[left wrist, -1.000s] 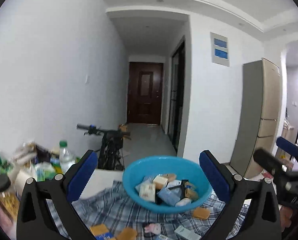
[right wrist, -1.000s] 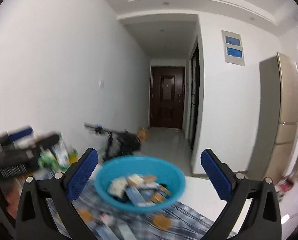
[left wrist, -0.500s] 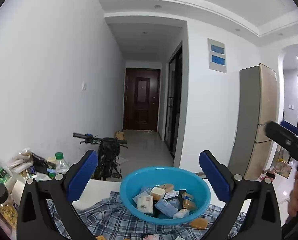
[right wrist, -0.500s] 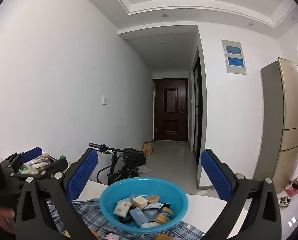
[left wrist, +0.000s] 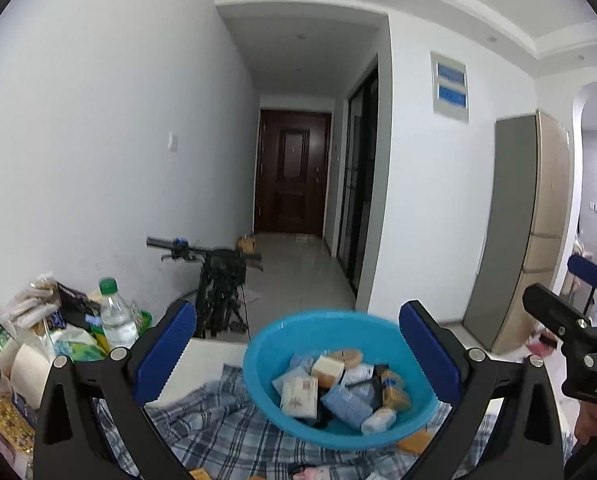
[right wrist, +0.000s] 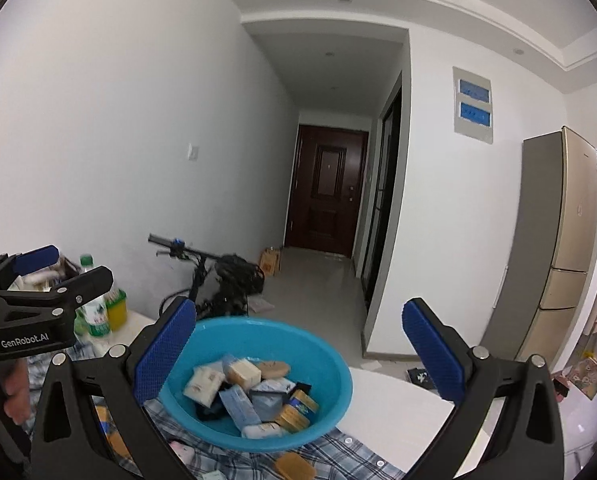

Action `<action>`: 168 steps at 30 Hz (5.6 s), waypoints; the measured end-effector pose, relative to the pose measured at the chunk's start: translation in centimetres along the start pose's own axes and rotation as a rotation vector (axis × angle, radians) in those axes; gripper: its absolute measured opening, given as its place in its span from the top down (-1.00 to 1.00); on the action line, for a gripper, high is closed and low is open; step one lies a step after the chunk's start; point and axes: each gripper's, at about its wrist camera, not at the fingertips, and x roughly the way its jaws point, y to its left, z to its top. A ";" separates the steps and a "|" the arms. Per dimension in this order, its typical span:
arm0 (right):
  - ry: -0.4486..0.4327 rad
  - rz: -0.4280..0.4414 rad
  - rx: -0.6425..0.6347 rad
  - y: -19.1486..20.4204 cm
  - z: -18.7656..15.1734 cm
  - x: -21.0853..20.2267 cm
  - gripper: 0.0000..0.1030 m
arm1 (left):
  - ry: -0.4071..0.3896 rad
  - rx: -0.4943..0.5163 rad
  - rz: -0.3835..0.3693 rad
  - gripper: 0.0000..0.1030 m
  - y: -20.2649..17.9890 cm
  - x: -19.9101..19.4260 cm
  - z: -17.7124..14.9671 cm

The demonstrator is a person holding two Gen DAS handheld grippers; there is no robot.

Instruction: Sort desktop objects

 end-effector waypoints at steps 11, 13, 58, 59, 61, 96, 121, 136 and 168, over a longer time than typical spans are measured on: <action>0.172 0.034 0.087 -1.3 -3.9 5.5 -1.00 | 0.239 0.042 -0.003 -1.00 0.0 6.7 -4.5; 0.219 0.043 0.104 -1.9 -4.3 6.5 -1.00 | 0.269 0.027 -0.006 -1.00 0.2 7.5 -4.9; 0.525 0.207 0.112 4.0 -18.1 0.4 -1.00 | 0.496 0.002 0.002 -1.00 3.0 0.0 -19.3; 0.537 0.204 0.120 3.9 -18.6 0.5 -1.00 | 0.505 -0.005 0.009 -1.00 3.6 0.2 -19.4; 0.553 0.200 0.133 3.7 -19.1 0.9 -1.00 | 0.512 -0.015 0.021 -1.00 4.5 0.5 -19.4; 0.705 0.198 0.245 2.5 -23.4 4.4 -1.00 | 0.742 -0.036 0.059 0.13 10.3 10.7 -22.0; 0.741 0.209 0.300 1.8 -24.6 4.5 -1.00 | 0.655 -0.333 -0.021 -0.70 11.9 10.9 -20.7; 0.762 0.207 0.326 1.3 -25.3 4.7 -1.00 | 0.629 -0.132 -0.105 -0.10 7.9 6.8 -20.2; 0.713 0.248 0.218 2.4 -23.4 3.7 -0.92 | 0.566 0.004 0.002 -0.10 4.4 2.8 -22.9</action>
